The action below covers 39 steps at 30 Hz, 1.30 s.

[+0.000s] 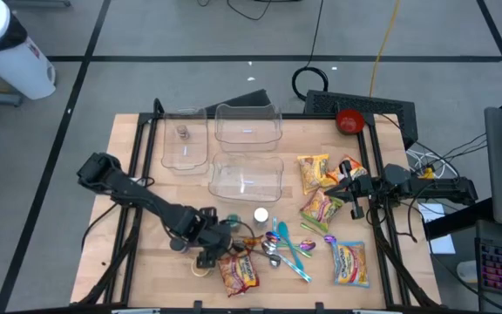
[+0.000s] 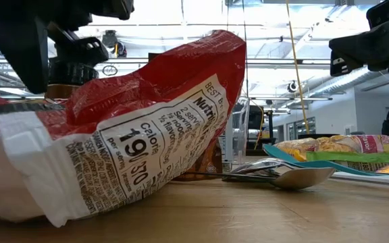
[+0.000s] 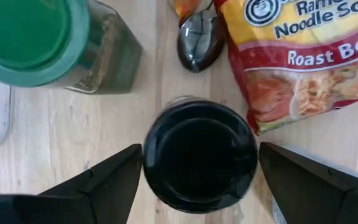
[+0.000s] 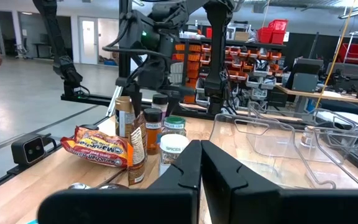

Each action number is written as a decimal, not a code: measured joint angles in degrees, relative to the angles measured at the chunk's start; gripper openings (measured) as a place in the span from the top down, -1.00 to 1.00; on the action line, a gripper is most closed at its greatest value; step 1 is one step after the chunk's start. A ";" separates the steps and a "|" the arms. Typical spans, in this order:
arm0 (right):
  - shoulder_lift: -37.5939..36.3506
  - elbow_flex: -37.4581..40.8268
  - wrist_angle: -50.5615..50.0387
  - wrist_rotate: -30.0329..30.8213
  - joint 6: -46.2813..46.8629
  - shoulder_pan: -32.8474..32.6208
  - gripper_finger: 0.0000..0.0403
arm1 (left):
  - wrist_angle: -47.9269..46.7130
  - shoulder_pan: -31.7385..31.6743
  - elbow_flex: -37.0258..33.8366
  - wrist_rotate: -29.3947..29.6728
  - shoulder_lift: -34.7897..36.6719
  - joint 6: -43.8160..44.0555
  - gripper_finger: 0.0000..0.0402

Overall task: Pick & Place Food Item
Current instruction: Put the orange seasoning bottle into the top left transparent bin

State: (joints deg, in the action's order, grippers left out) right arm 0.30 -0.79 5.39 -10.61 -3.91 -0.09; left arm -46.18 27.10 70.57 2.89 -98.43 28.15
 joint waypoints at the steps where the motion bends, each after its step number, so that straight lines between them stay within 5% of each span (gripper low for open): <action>1: 0.00 0.02 -0.01 0.02 -0.01 -0.01 1.00 | 0.08 -0.25 0.00 -0.35 0.02 -0.18 -0.63; 19: 0.01 0.01 -0.02 0.02 -0.01 0.01 1.00 | -0.23 -1.80 0.26 -1.37 1.44 -1.38 -0.60; 33: 0.02 0.01 -0.01 0.02 0.00 0.01 1.00 | 0.15 -2.11 0.26 -1.27 1.42 -5.12 -0.16; 39: 0.00 0.00 -0.02 0.02 0.00 -0.01 1.00 | 3.17 -2.07 0.24 -1.28 1.42 -5.69 -0.13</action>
State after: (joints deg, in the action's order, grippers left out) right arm 0.30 -0.80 5.37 -10.59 -3.90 -0.10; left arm -43.02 25.04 70.81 1.61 -97.01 22.45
